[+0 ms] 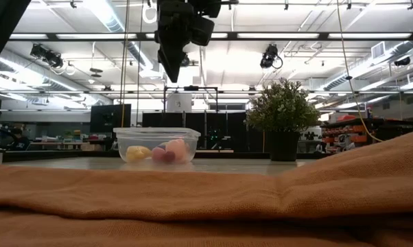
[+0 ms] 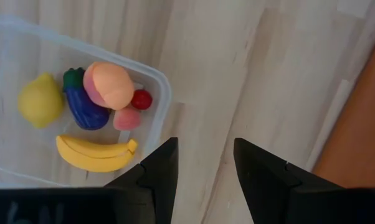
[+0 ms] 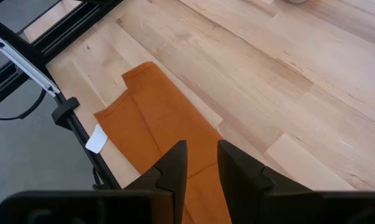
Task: Pick and placing Produce into tupperware
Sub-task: Return to Home Position
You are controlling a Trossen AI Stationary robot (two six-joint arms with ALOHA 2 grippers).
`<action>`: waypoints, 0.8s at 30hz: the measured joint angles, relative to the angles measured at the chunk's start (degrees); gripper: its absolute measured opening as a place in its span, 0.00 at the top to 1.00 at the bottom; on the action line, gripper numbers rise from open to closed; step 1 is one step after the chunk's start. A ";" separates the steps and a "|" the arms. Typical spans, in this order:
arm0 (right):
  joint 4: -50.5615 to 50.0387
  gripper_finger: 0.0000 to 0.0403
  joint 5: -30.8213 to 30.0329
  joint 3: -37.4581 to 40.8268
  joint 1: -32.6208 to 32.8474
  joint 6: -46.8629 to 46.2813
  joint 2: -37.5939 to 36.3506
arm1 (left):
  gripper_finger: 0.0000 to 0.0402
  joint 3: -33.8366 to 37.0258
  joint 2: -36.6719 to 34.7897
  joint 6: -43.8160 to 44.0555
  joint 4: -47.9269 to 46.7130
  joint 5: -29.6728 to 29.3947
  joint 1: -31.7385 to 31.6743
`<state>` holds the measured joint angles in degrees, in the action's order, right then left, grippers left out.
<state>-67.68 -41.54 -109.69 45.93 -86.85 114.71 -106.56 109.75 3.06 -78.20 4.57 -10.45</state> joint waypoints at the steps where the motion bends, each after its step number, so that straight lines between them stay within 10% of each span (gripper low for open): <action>1: 0.00 0.76 0.00 0.00 0.00 0.00 0.01 | 0.60 0.00 -0.02 -0.39 -0.09 -0.01 0.30; 24: -0.01 0.76 -0.65 0.00 -0.05 -0.44 0.01 | 0.70 0.07 -19.20 -2.41 2.86 -1.51 0.01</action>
<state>-67.69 -42.19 -109.69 45.88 -87.29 114.72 -106.49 90.55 0.64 -75.34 3.06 -10.44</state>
